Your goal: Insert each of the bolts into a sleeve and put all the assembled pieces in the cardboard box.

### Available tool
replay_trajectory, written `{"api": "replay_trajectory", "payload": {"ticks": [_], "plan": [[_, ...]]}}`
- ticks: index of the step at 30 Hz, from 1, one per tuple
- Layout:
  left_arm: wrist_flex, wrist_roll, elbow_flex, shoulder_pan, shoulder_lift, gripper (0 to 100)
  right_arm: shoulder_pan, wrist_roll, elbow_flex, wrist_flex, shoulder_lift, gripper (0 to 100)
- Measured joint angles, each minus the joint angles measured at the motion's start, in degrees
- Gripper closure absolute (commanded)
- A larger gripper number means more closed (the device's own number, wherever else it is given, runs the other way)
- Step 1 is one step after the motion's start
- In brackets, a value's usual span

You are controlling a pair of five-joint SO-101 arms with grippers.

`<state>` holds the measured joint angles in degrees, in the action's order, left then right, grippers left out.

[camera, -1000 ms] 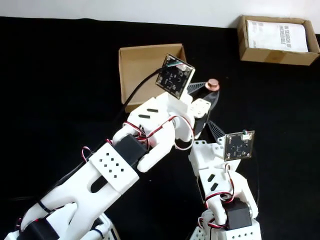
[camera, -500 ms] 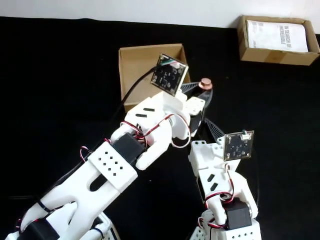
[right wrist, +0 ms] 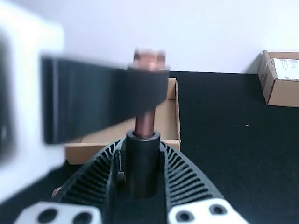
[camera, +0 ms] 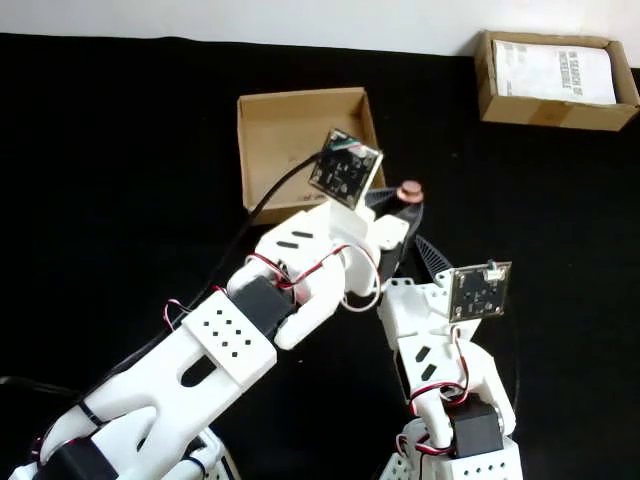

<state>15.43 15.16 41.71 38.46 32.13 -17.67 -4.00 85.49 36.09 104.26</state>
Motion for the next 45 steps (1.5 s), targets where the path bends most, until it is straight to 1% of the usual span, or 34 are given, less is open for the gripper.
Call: {"api": "replay_trajectory", "payload": {"ticks": [6, 7, 10, 12, 14, 17, 21, 24, 26, 29, 31, 36, 38, 41, 45], "plan": [[-0.1, 0.0, 3.6, 0.1, 1.1, 98, -0.2, 0.0, 0.1, 0.0, 0.0, 99.2], [-0.1, 0.0, 3.7, 0.0, 1.1, 96, -0.2, 0.0, 0.1, 0.0, 0.0, 99.2], [1.8, 0.0, 3.3, 0.0, 1.1, 85, -0.2, 0.1, 0.1, 0.0, 0.0, 99.2], [5.5, 0.0, 1.8, -0.4, 1.1, 78, -0.2, 0.1, 0.1, 0.0, 0.0, 99.2], [10.6, 0.0, -0.5, -0.4, 1.1, 75, -0.2, 0.1, 0.1, 0.0, 0.0, 99.2], [18.9, 0.0, -4.7, -0.4, 1.1, 76, 0.0, 0.1, 0.1, 0.0, 0.0, 99.2], [27.4, 0.0, -9.7, -0.3, 1.1, 79, 1.6, 0.1, 0.1, -0.3, 0.0, 99.2], [33.9, 0.0, -13.8, -0.4, 1.8, 84, 3.3, 0.1, 0.1, -0.4, 0.0, 99.2], [38.6, -0.1, -15.8, -0.2, 4.7, 90, 5.0, 0.1, 0.1, -0.4, 0.0, 99.2], [43.3, -0.2, -17.2, -0.2, 10.6, 99, 7.1, 0.1, -0.4, -0.5, 0.0, 99.2], [45.3, -1.8, -17.5, -0.6, 15.6, 98, 7.6, 0.1, -2.1, -0.5, -0.2, 99.2], [48.1, -7.5, -15.5, -5.7, 28.5, 99, 8.0, -0.9, -13.0, -0.5, -7.9, 99.2], [48.1, -9.1, -12.4, -10.0, 33.3, 99, 8.7, -3.2, -19.9, -0.2, -13.5, 99.2], [48.1, -11.7, -6.1, -17.2, 41.1, 99, 9.6, -6.2, -32.3, 3.8, -23.6, 99.2], [48.1, -13.5, 3.9, -27.4, 52.2, 99, 9.6, -6.9, -47.8, 9.0, -38.4, 99.2]]}}
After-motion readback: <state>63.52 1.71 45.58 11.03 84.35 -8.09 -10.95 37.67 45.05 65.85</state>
